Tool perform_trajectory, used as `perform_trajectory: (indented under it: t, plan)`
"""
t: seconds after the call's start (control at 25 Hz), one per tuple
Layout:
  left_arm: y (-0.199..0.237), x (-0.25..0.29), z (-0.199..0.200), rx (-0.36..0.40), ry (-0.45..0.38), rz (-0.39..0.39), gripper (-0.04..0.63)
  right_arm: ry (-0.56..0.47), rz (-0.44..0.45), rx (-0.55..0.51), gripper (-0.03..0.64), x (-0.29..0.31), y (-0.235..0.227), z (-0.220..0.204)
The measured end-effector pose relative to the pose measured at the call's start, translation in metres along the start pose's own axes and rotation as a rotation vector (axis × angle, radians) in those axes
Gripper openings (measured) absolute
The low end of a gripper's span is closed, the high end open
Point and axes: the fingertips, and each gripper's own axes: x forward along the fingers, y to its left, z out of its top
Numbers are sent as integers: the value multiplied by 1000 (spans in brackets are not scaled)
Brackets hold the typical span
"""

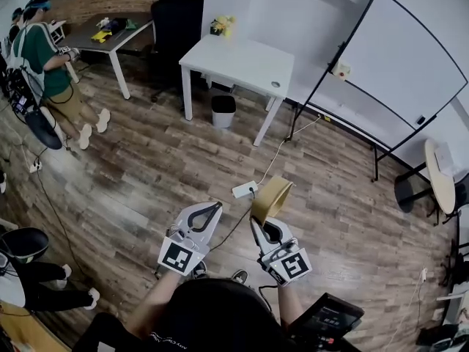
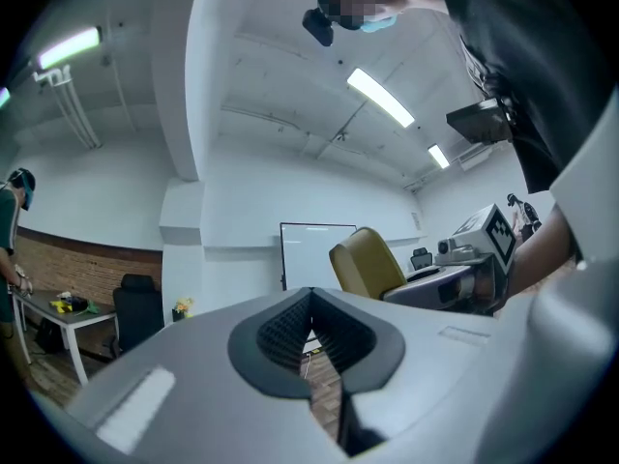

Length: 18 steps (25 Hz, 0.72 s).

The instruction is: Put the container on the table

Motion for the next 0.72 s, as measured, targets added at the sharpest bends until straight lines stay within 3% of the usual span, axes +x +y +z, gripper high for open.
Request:
perform_trajectory:
  t: [0.4, 0.72]
  plan:
    - [31, -14, -11, -53, 6, -33, 2, 42, -29, -41, 18, 51, 19, -6]
    - [51, 55, -35, -17, 53, -39, 2, 39, -8, -31, 18, 81, -43, -14]
